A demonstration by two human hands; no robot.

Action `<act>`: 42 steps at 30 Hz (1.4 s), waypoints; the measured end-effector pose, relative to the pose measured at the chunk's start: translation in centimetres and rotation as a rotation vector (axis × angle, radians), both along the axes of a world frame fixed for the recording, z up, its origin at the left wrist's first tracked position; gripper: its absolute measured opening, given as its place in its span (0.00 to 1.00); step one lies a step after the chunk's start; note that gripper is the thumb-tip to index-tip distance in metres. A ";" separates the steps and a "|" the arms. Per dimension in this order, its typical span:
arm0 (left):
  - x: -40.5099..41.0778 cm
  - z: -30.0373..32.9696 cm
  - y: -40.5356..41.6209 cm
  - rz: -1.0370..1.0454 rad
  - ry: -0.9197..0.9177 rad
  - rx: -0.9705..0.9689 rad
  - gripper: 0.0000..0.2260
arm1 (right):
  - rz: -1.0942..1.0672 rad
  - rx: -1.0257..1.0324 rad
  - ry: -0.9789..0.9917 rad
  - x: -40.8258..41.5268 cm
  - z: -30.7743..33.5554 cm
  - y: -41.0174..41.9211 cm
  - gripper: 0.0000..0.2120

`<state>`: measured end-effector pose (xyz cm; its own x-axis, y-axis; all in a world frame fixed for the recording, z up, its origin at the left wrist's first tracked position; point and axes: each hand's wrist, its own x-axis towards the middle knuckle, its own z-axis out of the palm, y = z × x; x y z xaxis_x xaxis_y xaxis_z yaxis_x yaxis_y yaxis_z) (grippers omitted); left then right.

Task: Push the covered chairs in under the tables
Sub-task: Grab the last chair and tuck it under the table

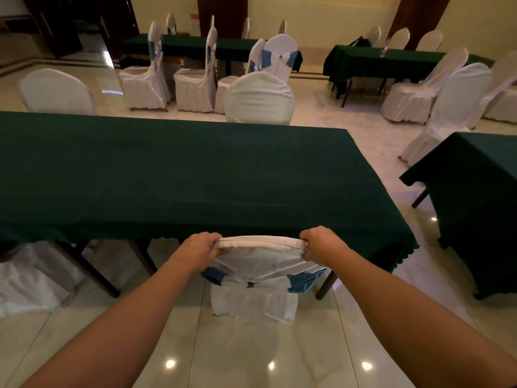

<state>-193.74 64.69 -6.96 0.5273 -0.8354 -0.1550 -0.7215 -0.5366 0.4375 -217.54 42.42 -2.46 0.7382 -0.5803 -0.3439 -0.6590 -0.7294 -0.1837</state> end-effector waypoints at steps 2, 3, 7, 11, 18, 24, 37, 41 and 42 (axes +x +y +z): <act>-0.1 -0.2 0.1 -0.002 0.010 0.001 0.06 | -0.007 0.007 0.004 -0.2 -0.1 0.0 0.09; -0.2 -0.3 0.0 -0.003 0.011 0.002 0.06 | -0.013 0.009 0.006 -0.3 -0.2 0.0 0.09; -0.3 -0.7 -0.1 0.006 0.011 -0.003 0.06 | -0.035 0.021 -0.001 -0.6 -0.3 0.1 0.10; -0.4 -0.9 -0.1 0.014 0.023 -0.003 0.07 | -0.052 0.021 -0.003 -0.8 -0.4 0.3 0.10; -0.6 -1.1 -0.1 0.037 0.006 -0.012 0.06 | -0.064 0.040 -0.013 -1.1 -0.4 0.3 0.11; -0.7 -1.6 0.0 0.032 0.005 -0.028 0.05 | -0.065 0.057 -0.022 -1.2 -0.3 0.5 0.12; -2.0 -2.1 -0.8 -0.061 -0.032 -0.042 0.06 | -0.011 0.008 0.011 -3.3 1.0 -0.6 0.08; -1.5 -2.1 -0.7 -0.048 -0.034 -0.041 0.06 | -0.017 0.007 0.006 -3.0 1.0 -0.5 0.08; -1.4 -2.0 -0.6 -0.041 -0.042 -0.034 0.06 | -0.013 0.007 0.005 -2.8 1.0 -0.4 0.07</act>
